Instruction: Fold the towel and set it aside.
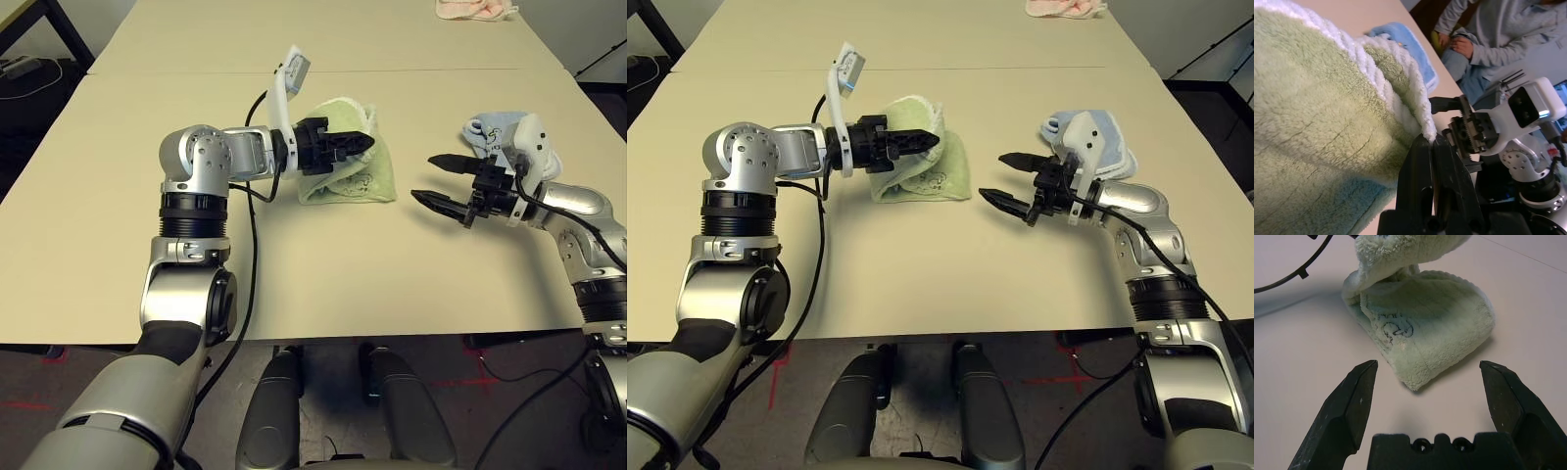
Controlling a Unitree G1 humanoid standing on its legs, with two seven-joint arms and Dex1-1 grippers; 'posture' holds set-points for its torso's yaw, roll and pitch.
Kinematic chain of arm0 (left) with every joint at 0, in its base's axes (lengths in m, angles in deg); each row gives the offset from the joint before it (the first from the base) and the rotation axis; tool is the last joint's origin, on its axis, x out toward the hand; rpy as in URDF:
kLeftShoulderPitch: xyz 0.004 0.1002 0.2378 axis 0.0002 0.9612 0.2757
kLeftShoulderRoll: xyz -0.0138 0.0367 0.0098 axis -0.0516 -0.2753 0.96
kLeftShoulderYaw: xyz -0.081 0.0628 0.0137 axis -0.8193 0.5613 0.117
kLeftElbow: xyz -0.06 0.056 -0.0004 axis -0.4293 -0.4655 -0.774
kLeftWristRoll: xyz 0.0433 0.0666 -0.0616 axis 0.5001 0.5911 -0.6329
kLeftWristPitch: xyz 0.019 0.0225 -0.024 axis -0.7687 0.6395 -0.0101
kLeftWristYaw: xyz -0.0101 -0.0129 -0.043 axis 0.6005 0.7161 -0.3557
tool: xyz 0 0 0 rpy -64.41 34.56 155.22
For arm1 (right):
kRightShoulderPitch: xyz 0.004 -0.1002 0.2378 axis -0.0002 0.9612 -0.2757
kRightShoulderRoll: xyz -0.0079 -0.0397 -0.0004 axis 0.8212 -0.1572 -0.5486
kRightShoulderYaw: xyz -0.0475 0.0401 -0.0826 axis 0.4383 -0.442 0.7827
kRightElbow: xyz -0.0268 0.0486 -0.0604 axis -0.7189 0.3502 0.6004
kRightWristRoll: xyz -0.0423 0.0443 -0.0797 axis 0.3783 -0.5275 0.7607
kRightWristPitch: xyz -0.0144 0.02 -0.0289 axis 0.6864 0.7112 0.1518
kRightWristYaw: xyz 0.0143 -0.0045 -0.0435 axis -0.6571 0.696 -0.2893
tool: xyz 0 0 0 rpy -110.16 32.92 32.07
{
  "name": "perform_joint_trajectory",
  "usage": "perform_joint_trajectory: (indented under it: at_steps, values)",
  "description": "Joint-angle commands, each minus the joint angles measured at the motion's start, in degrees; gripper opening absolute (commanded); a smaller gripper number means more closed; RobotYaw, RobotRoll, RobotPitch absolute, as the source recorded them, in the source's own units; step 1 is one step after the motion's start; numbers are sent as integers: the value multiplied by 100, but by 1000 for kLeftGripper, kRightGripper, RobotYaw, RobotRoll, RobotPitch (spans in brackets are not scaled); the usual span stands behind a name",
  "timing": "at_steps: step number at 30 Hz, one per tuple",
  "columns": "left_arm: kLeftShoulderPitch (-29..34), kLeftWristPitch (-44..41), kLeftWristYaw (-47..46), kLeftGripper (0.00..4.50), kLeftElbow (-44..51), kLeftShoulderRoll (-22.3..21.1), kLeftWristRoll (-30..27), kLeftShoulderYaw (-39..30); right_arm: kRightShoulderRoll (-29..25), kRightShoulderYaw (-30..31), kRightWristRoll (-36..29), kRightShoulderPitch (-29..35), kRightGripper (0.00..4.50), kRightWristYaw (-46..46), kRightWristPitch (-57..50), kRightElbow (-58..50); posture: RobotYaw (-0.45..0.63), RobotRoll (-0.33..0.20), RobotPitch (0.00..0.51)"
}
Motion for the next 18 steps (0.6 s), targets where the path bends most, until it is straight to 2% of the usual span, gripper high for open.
perform_joint_trajectory:
  at_steps: [1,10,18]
  values:
    - [-147,104,23,27,-38,113,5,71,-35,-21,39,87,4500,10,31,-48,69,0,179]
    - [-248,315,263,27,-239,181,162,440,-33,-14,59,105,4500,4,28,-73,67,0,178]
    - [-14,849,574,27,-686,245,630,1085,-7,-1,85,109,4500,-23,35,-92,60,0,177]
